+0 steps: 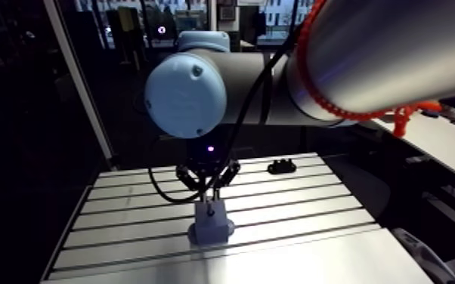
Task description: Pick up the M10 bolt and insert it into the hex recess until seated.
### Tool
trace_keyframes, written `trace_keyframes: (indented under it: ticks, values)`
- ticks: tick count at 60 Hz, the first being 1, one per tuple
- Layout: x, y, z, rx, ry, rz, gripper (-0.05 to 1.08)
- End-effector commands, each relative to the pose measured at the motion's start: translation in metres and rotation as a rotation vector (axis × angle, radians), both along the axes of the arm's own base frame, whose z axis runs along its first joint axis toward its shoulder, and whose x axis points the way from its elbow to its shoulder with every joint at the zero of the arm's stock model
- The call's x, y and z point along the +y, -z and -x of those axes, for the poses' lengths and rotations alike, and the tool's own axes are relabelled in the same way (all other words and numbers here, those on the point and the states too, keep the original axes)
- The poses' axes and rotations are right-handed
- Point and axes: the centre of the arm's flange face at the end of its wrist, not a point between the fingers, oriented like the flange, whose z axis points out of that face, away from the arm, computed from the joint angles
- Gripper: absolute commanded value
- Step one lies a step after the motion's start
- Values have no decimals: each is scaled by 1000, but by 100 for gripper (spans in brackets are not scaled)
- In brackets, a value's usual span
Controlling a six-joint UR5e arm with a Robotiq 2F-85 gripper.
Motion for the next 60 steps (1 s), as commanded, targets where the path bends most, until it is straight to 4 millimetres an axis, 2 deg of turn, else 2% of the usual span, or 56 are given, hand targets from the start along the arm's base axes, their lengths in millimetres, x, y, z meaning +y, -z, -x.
trace_keyframes:
  ticks: [1, 60]
  values:
    - [0, 2, 1, 2, -1, 0, 104]
    - [1, 3, -2, -2, 0, -1, 105]
